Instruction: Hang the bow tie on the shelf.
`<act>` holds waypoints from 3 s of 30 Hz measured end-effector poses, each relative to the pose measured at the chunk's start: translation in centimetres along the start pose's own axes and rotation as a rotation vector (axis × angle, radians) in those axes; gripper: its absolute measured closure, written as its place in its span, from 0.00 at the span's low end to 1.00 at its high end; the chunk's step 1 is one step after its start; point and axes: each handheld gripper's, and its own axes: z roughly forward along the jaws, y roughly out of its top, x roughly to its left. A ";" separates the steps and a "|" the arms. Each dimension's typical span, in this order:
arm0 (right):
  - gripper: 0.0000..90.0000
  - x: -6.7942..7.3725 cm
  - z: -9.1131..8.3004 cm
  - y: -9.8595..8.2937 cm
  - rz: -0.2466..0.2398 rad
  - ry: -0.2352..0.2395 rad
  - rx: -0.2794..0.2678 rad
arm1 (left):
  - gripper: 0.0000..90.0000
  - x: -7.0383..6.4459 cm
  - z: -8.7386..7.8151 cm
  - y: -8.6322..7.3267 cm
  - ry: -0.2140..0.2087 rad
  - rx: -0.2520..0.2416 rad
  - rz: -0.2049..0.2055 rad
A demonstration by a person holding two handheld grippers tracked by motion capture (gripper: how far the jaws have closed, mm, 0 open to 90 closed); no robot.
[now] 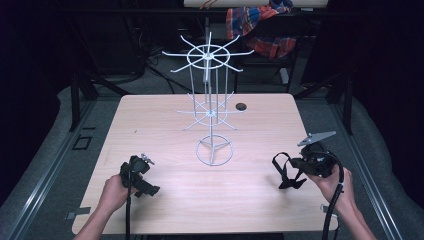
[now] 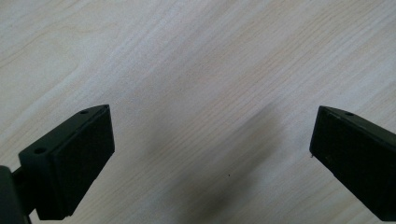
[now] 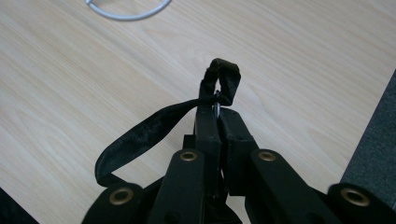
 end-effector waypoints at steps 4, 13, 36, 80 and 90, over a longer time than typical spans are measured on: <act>0.97 0.3 -0.5 1.0 -0.015 -0.003 -0.020 | 0.00 0.0 0.0 0.0 0.000 0.002 -0.001; 0.97 1.4 -0.7 2.6 -0.054 0.013 -0.044 | 0.00 0.1 0.0 0.0 -0.004 0.001 -0.001; 0.97 3.1 -0.1 5.6 -0.100 0.047 -0.062 | 0.00 0.1 0.0 0.0 -0.005 0.000 0.000; 0.97 7.0 -0.7 10.5 -0.215 0.105 -0.136 | 0.00 0.1 -0.2 -0.3 -0.004 0.000 -0.003; 0.97 7.8 -1.3 11.1 -0.238 0.119 -0.155 | 0.00 0.1 -0.2 -0.3 -0.004 0.000 -0.007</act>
